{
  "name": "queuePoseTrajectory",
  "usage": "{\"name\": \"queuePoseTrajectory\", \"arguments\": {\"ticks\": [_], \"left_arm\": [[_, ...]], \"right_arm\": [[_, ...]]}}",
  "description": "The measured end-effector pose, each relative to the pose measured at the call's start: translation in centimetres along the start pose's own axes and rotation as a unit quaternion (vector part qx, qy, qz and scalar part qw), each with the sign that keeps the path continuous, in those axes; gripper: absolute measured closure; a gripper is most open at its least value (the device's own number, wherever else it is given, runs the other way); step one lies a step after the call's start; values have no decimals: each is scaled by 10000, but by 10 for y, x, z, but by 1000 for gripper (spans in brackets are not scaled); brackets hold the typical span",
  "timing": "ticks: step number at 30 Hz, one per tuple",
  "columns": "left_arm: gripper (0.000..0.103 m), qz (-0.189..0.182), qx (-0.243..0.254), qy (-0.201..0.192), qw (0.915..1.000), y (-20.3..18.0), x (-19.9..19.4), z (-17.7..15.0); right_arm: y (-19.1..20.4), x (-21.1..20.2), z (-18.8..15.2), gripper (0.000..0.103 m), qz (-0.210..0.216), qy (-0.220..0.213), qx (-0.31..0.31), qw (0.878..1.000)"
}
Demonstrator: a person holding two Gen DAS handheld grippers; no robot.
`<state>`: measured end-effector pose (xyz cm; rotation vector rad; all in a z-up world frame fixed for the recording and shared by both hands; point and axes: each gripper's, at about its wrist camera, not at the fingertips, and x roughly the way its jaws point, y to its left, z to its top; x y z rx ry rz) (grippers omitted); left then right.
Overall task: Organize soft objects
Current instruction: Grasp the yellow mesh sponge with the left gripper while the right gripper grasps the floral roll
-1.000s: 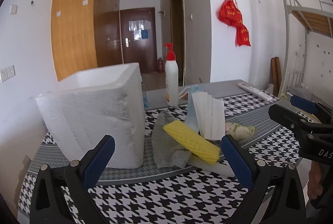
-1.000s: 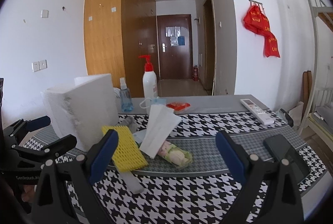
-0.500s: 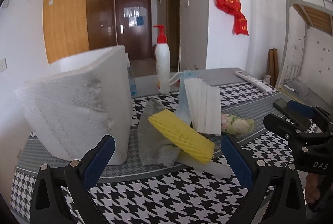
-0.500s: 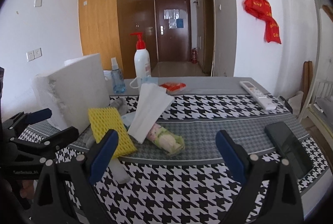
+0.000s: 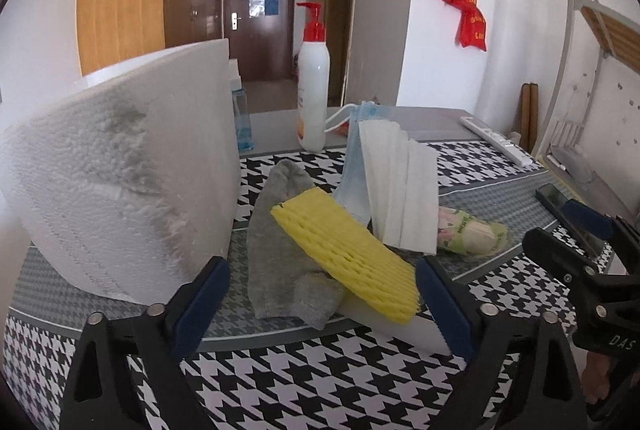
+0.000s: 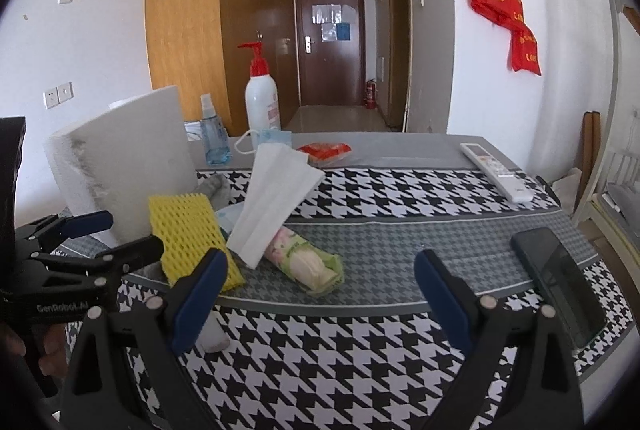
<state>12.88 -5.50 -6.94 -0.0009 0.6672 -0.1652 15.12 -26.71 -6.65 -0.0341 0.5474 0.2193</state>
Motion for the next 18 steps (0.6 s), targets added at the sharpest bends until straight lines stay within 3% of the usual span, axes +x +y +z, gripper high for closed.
{"name": "queuePoseTrajectory", "arguments": {"ticks": [12,18], "left_arm": [[36,36,-166,433,9989,6,30,11],[47,-265,-187,612,9976,6,40,10]], "right_arm": [[-1,17,5,6,-114,186,-147,9997],[0,32,9,6,-233,377,-484,9978]]}}
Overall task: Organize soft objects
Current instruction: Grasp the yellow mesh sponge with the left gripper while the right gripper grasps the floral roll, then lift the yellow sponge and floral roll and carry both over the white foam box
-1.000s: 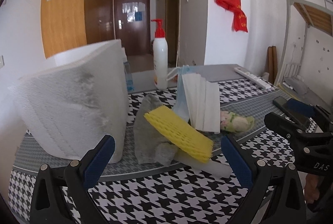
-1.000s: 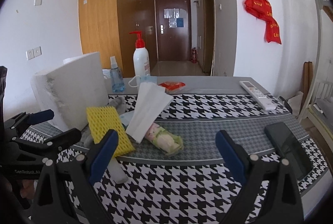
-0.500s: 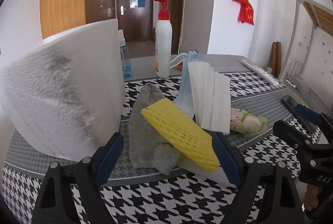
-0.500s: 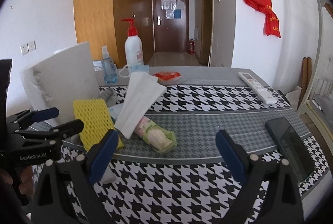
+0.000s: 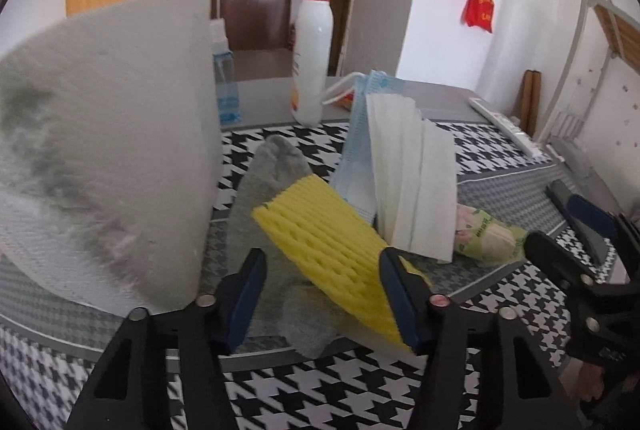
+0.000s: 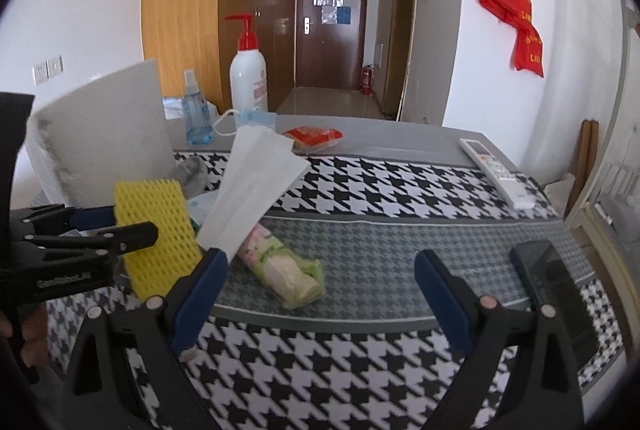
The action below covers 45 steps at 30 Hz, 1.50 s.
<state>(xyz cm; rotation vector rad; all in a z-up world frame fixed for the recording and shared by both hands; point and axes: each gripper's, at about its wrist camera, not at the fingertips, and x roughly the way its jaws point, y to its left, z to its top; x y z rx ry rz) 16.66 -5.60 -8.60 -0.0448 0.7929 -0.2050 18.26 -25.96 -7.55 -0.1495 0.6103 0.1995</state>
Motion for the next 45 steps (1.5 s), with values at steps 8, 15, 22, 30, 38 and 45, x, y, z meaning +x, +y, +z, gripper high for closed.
{"name": "queuePoseTrajectory", "arguments": {"ticks": [8,15,22,30,38,45], "left_arm": [[61,-569,-66,-73,9983,-1,0,1],[75,-732,31,-41,9973,-3,6,2],[84,-910,-32,66,9958,2,9,0],[93,-1000,-87,17,9949,6,4,-1],[94,-1083,38,-409,9933,3,-22,0],[94,-925,305,-757,9924,-4,-46,0]], "right_arm": [[6,25,1,6,431,434,-483,9970],[24,35,-2,7,561,649,-887,9924],[24,49,-3,42,684,1005,-846,9890],[28,35,-5,74,722,929,-837,9895],[29,-4,-2,75,729,564,-525,9944],[25,-27,0,75,772,272,-208,9964]]}}
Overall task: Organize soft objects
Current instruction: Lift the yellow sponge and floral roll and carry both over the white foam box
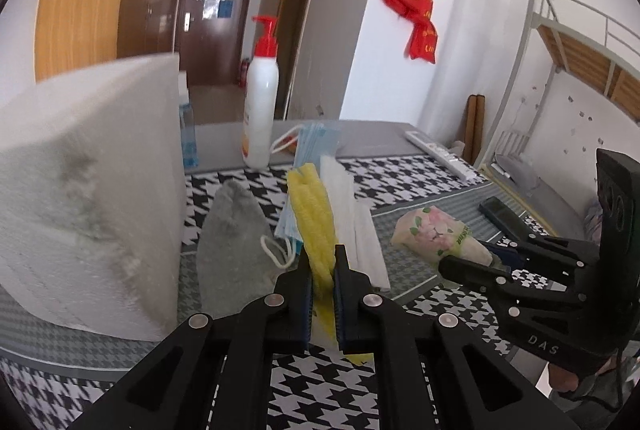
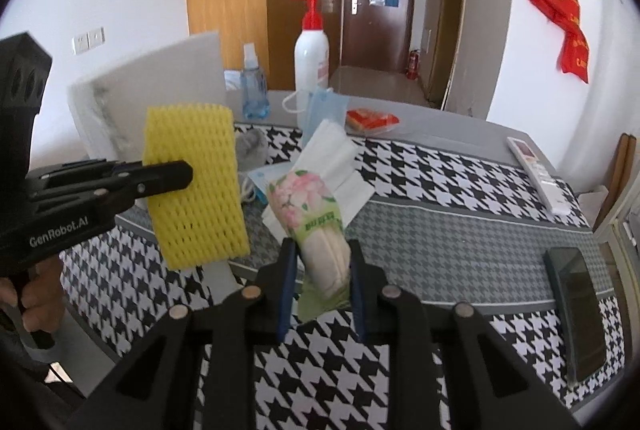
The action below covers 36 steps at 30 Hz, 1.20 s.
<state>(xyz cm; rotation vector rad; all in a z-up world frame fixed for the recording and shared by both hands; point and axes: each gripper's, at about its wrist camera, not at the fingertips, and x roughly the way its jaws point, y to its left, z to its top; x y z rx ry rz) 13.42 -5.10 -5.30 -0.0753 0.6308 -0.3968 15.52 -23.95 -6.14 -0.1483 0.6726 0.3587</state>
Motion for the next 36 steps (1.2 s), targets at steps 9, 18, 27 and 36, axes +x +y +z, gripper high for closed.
{"name": "queuePoseTrajectory", "arguments": {"ticks": [9,18,27,36], "left_arm": [[94,203,88,-306,9993,-9,-36,8],[94,603,368,-774,9945,-20,-69,29],[94,871,534,-1076,9889,-22,-72,46],[94,991,671,-1327,9839,-12,-84,52]], "right_arm": [[6,-26,9,75,9,-380,152,9992],[8,-57,30,75,11,-943,231,9953],[4,-57,52,75,137,-1253,228,9918],[16,-56,65,75,64,-1358,331,9902]]}}
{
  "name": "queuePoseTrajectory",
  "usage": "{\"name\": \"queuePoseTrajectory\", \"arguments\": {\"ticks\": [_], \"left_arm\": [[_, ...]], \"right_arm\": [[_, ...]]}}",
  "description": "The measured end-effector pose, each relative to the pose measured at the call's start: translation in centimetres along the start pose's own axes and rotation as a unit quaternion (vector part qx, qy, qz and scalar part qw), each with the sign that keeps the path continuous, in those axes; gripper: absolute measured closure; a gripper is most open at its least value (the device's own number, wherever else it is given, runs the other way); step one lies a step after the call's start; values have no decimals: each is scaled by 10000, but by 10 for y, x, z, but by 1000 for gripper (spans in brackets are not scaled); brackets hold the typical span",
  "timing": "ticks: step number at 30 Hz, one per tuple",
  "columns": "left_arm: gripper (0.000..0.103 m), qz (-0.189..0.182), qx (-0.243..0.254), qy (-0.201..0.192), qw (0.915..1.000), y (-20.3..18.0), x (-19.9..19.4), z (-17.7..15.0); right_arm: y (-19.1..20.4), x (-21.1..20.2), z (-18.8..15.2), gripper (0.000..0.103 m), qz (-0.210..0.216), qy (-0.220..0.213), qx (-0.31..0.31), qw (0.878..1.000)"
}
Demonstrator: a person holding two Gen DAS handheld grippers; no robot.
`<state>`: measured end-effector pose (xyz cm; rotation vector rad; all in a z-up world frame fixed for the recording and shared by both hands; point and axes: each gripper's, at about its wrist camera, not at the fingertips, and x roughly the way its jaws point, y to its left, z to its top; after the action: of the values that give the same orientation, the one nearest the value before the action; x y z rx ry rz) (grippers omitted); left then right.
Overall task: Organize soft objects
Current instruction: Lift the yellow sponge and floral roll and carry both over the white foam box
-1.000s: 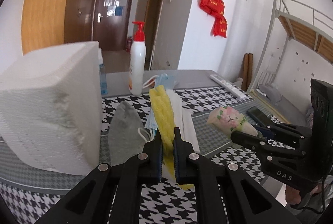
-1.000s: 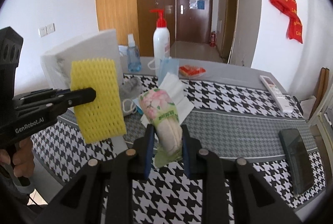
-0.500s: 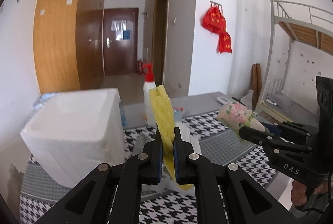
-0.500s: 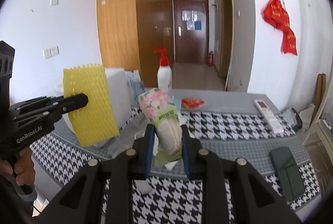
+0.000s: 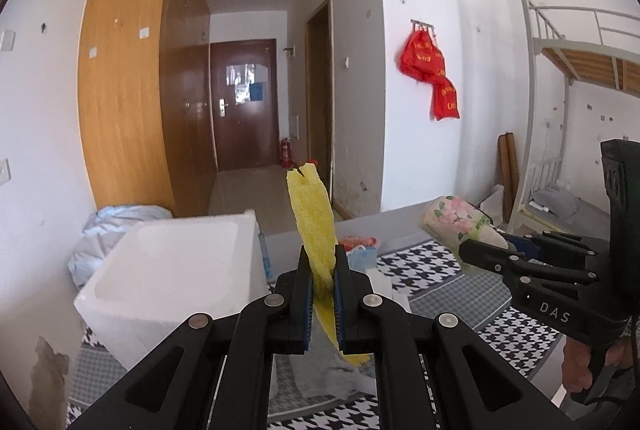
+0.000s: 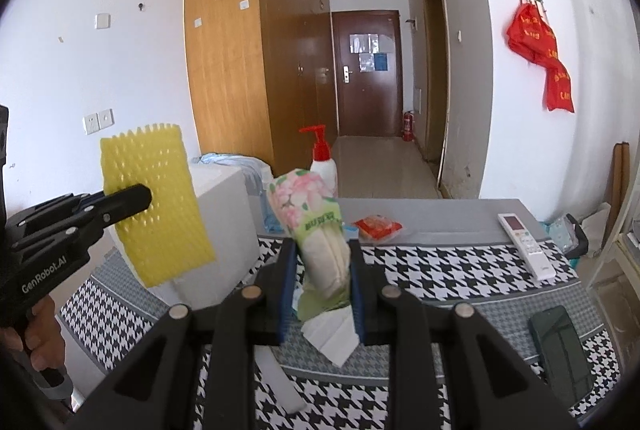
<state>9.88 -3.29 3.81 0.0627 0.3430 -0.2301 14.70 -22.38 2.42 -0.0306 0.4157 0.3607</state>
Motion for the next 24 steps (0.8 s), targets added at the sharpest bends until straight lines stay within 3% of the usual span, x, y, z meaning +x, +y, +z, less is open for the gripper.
{"name": "queuePoseTrajectory", "arguments": {"ticks": [9,24], "left_arm": [[94,-5,-50,-208,9998,13,-3,6],[94,662,-277,-325,9969,45,-17,12]], "right_arm": [[18,-4,12,75,-49,-131,-91,9999],[48,8,31,75,325,-217,-307,9988]]}}
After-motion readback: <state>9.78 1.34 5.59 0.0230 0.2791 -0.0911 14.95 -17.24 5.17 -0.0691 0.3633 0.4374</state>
